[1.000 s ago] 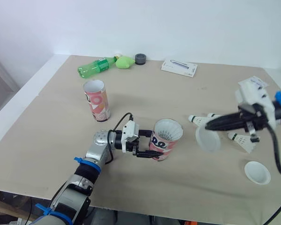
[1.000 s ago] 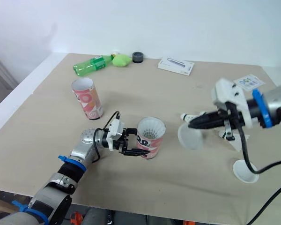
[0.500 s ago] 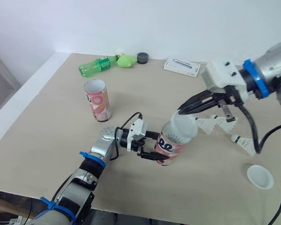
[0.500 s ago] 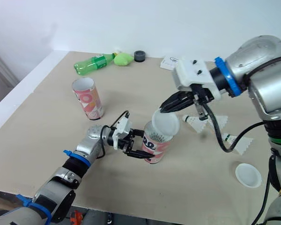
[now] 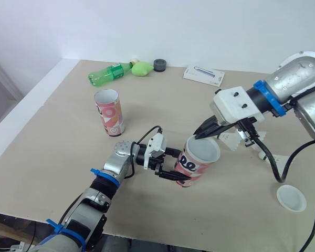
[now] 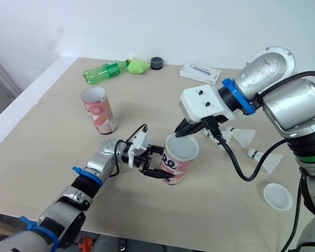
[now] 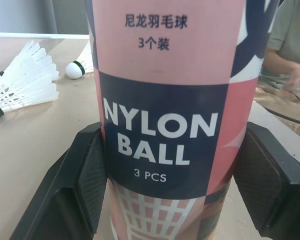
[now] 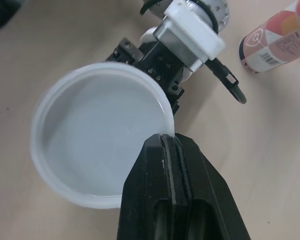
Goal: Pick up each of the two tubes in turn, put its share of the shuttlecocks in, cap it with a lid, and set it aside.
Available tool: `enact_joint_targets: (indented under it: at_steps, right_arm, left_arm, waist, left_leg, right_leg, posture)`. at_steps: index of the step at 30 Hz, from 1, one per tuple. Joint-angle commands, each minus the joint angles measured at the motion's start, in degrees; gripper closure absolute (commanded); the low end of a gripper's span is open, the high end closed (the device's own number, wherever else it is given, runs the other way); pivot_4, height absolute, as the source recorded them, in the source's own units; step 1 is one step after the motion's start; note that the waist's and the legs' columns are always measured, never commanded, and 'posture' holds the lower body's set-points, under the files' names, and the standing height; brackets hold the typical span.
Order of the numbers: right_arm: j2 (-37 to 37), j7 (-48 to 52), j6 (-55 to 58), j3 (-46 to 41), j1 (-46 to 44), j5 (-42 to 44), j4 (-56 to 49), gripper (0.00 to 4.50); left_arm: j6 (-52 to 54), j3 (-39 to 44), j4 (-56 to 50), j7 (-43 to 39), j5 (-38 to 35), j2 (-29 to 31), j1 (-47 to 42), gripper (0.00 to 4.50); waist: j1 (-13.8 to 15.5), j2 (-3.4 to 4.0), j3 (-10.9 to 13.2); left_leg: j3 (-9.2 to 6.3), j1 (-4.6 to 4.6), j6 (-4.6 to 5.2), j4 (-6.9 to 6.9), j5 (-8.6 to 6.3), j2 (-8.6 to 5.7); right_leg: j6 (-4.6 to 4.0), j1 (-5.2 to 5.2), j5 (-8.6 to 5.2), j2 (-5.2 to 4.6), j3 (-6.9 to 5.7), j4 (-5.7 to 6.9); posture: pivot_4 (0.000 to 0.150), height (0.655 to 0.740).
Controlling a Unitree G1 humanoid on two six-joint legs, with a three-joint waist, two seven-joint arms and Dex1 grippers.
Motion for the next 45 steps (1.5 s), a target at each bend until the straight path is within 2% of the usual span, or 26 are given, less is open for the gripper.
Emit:
enact_joint_targets:
  at_steps: [1, 10, 17, 18, 19, 23, 30, 36, 39, 40, 41, 43, 45]
  right_arm:
    - [-0.5, 2.4, -2.8, 1.8, -1.0, -2.6, -1.1, 4.45]
    - [0.2, 2.4, -3.8, 1.9, 1.1, -3.7, -5.0, 4.45]
    - [5.7, 1.4, -1.2, -1.6, 2.6, -4.8, -3.6, 4.45]
    - [6.8, 0.9, -0.1, -2.0, 2.1, -4.9, -2.9, 3.82]
    - [7.5, 0.9, 1.0, -2.6, 1.6, -4.7, -2.4, 3.59]
    - [10.0, 0.4, 5.7, -4.8, -1.4, -4.7, 0.4, 1.93]
    - [10.9, 1.8, 8.8, -8.3, -6.4, -3.5, 5.4, 1.93]
    - [3.7, 2.4, 10.8, -8.8, -5.9, 5.6, 2.5, 1.93]
    - [0.4, 2.4, 10.6, -7.8, -3.6, 6.6, 0.8, 2.87]
    - [-0.5, 2.4, 10.6, -7.7, -2.7, 7.1, 0.1, 2.87]
    - [-0.9, 2.4, 10.8, -7.7, -2.2, 7.9, -0.5, 3.54]
    - [-1.3, 2.4, 11.3, -7.9, -1.4, 8.7, -1.5, 4.2]
    - [-2.7, 2.4, 11.5, -7.6, -0.7, 10.6, -3.3, 4.38]
  left_arm:
    - [1.5, -3.5, 2.5, -0.7, 3.8, 0.7, 2.7, 1.27]
    - [1.5, -3.2, 2.4, 0.0, 3.6, 0.4, 2.8, 1.27]
    - [1.6, -3.1, 2.2, 0.2, 3.6, 0.3, 2.9, 1.27]
    - [1.7, -3.1, 2.2, 0.2, 3.6, 0.3, 2.9, 1.27]
    - [1.7, -3.1, 2.2, 0.2, 3.6, 0.4, 2.9, 1.27]
    - [1.8, -3.0, 2.3, 0.2, 3.7, 0.4, 2.8, 1.27]
    - [1.7, -2.6, 2.7, 0.0, 3.8, 0.2, 2.6, 1.27]
    - [1.5, -2.5, 2.8, 0.1, 3.9, 0.2, 2.7, 1.27]
    - [1.4, -2.4, 2.8, 0.2, 3.9, 0.1, 2.7, 1.27]
    - [1.4, -2.4, 2.8, 0.2, 3.9, 0.1, 2.7, 1.27]
    - [1.4, -2.5, 2.8, 0.2, 3.9, 0.0, 2.8, 1.27]
    - [1.2, -2.5, 3.0, 0.2, 4.0, 0.0, 2.9, 1.27]
    - [1.1, -2.5, 3.0, 0.2, 4.0, 0.0, 2.9, 1.27]
  waist:
    - [0.0, 0.0, 0.0]
    - [0.0, -0.04, 0.0]
    - [0.0, -0.06, -0.1]
    - [-0.1, -0.06, -0.1]
    - [-0.1, -0.05, -0.1]
    - [0.0, -0.06, -0.1]
    - [0.0, -0.03, 0.0]
    - [0.1, -0.04, 0.0]
    - [0.0, -0.03, 0.0]
    - [0.0, -0.03, 0.0]
    - [0.0, -0.04, 0.0]
    - [-0.1, -0.03, 0.0]
    - [0.0, -0.02, 0.0]
  left_leg:
    - [-0.02, 0.0, 0.0, 0.0, 0.0, 0.0]
    - [-0.24, 0.03, -0.02, 0.02, 0.01, 0.0]
    - [-0.35, 0.2, -0.02, 0.02, 0.01, 0.01]
    - [-0.35, 0.22, -0.03, 0.02, 0.02, 0.02]
    - [-0.36, 0.22, -0.04, 0.03, 0.03, 0.03]
    - [-0.44, 0.16, -0.06, 0.06, 0.06, 0.02]
    - [-0.43, 0.14, -0.06, 0.02, 0.06, 0.02]
    - [-0.48, 0.04, -0.06, 0.01, 0.05, -0.02]
    - [-0.52, 0.07, -0.06, 0.0, 0.05, -0.01]
    - [-0.52, 0.08, -0.06, 0.0, 0.05, -0.01]
    - [-0.52, 0.08, -0.06, 0.01, 0.05, 0.0]
    - [-0.53, 0.08, -0.06, 0.03, 0.05, 0.0]
    - [-0.49, 0.08, -0.06, 0.02, 0.05, 0.0]
  right_leg:
    - [-0.02, 0.0, 0.0, 0.0, -0.01, 0.01]
    - [-0.1, 0.15, -0.04, 0.0, -0.3, 0.01]
    - [-0.22, 0.33, -0.1, 0.0, -0.42, 0.06]
    - [-0.23, 0.33, -0.1, 0.01, -0.42, 0.09]
    - [-0.23, 0.33, -0.09, 0.02, -0.43, 0.1]
    - [-0.26, 0.32, -0.08, 0.02, -0.5, 0.12]
    - [-0.3, 0.25, -0.08, 0.03, -0.5, 0.13]
    - [-0.29, 0.24, -0.13, -0.03, -0.54, 0.11]
    - [-0.31, 0.25, -0.13, 0.0, -0.57, 0.11]
    - [-0.31, 0.25, -0.13, 0.01, -0.57, 0.11]
    - [-0.3, 0.26, -0.14, 0.02, -0.57, 0.11]
    - [-0.26, 0.27, -0.16, 0.01, -0.58, 0.11]
    - [-0.28, 0.25, -0.15, 0.0, -0.55, 0.11]
  posture:
    - [0.15, 0.7203]
    - [0.15, 0.7203]
    - [0.15, 0.7203]
    - [0.15, 0.7203]
    - [0.15, 0.7203]
    - [0.15, 0.7203]
    - [0.15, 0.7203]
    - [0.15, 0.7203]
    - [0.15, 0.7203]
    - [0.15, 0.7203]
    - [0.15, 0.7203]
    - [0.15, 0.7203]
    - [0.15, 0.7203]
